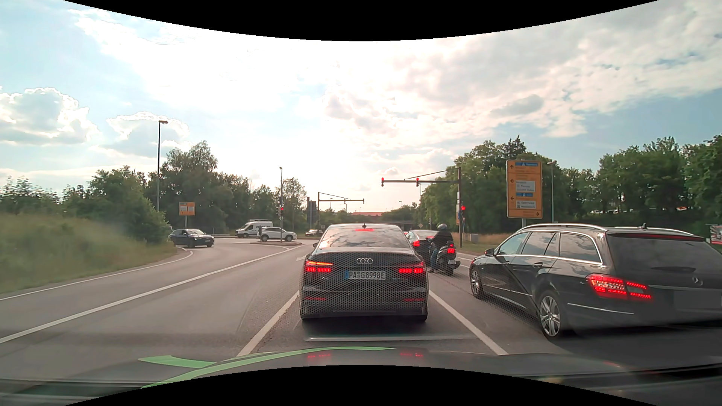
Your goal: Follow the waypoints while adhering to traffic rules and regulations
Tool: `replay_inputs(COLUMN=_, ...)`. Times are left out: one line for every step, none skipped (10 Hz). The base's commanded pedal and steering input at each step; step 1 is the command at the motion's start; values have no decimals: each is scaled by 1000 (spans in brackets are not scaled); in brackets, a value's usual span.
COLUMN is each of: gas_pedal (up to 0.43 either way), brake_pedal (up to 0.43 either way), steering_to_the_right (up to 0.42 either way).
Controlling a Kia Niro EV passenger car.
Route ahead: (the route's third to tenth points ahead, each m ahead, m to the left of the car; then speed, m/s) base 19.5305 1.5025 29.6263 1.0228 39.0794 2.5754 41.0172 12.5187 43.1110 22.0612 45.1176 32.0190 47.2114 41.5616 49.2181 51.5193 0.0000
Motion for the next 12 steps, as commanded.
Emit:
replay_inputs(gas_pedal=0, brake_pedal=293, steering_to_the_right=-1)
replay_inputs(gas_pedal=0, brake_pedal=293, steering_to_the_right=-2)
replay_inputs(gas_pedal=0, brake_pedal=293, steering_to_the_right=-1)
replay_inputs(gas_pedal=0, brake_pedal=293, steering_to_the_right=-1)
replay_inputs(gas_pedal=0, brake_pedal=293, steering_to_the_right=-1)
replay_inputs(gas_pedal=0, brake_pedal=293, steering_to_the_right=-1)
replay_inputs(gas_pedal=0, brake_pedal=287, steering_to_the_right=-1)
replay_inputs(gas_pedal=0, brake_pedal=287, steering_to_the_right=-2)
replay_inputs(gas_pedal=0, brake_pedal=293, steering_to_the_right=-1)
replay_inputs(gas_pedal=0, brake_pedal=293, steering_to_the_right=-1)
replay_inputs(gas_pedal=0, brake_pedal=293, steering_to_the_right=-2)
replay_inputs(gas_pedal=0, brake_pedal=293, steering_to_the_right=-2)
